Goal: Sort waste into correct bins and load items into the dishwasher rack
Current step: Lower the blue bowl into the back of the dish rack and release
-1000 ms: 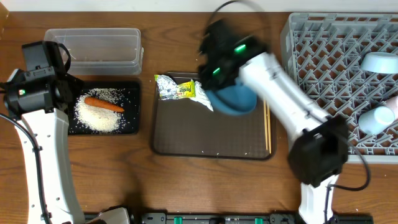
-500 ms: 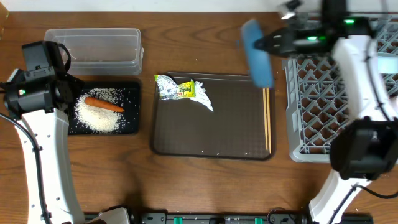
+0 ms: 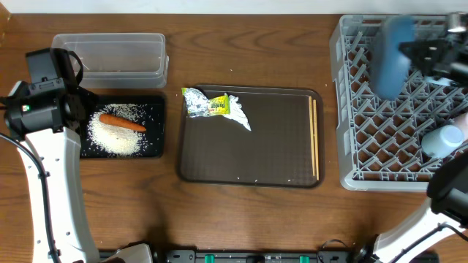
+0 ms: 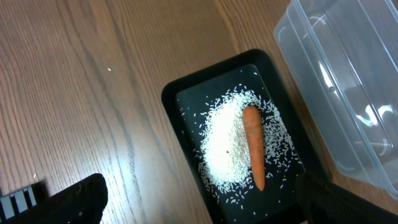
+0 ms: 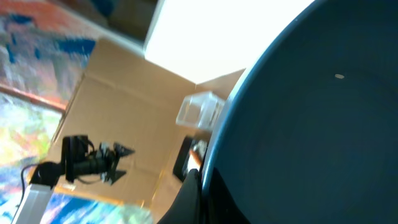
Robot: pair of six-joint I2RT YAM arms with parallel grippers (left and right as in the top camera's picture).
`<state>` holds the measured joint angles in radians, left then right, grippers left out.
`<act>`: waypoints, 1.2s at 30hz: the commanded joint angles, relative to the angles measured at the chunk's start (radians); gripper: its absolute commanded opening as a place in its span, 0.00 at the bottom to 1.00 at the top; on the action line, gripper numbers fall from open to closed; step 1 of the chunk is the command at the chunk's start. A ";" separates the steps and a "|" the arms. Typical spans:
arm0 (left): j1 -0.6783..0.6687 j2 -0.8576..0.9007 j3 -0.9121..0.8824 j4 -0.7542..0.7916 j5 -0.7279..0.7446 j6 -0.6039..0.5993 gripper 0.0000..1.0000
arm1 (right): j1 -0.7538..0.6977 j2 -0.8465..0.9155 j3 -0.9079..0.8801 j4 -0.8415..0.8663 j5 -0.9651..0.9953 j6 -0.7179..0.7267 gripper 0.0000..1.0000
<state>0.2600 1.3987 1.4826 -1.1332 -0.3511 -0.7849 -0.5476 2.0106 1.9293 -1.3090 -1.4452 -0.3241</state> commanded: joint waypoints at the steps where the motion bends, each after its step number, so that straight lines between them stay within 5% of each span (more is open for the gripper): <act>1: 0.001 0.001 0.008 -0.004 -0.026 0.003 1.00 | -0.063 -0.035 0.017 0.026 -0.114 -0.074 0.01; 17: 0.001 0.001 0.008 -0.004 -0.026 0.003 1.00 | 0.027 -0.028 0.009 0.325 -0.113 -0.037 0.01; 22: 0.001 0.001 0.008 -0.004 -0.026 0.003 1.00 | 0.086 -0.018 0.003 0.502 -0.077 0.135 0.01; 27: 0.001 0.001 0.008 -0.004 -0.026 0.003 0.99 | 0.143 0.016 0.003 0.638 0.203 0.456 0.01; 36: 0.001 0.001 0.008 -0.004 -0.026 0.003 1.00 | 0.214 0.052 0.003 0.745 0.201 0.571 0.01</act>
<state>0.2600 1.3987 1.4826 -1.1332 -0.3511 -0.7849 -0.3630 2.0483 1.9282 -0.5755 -1.2480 0.1764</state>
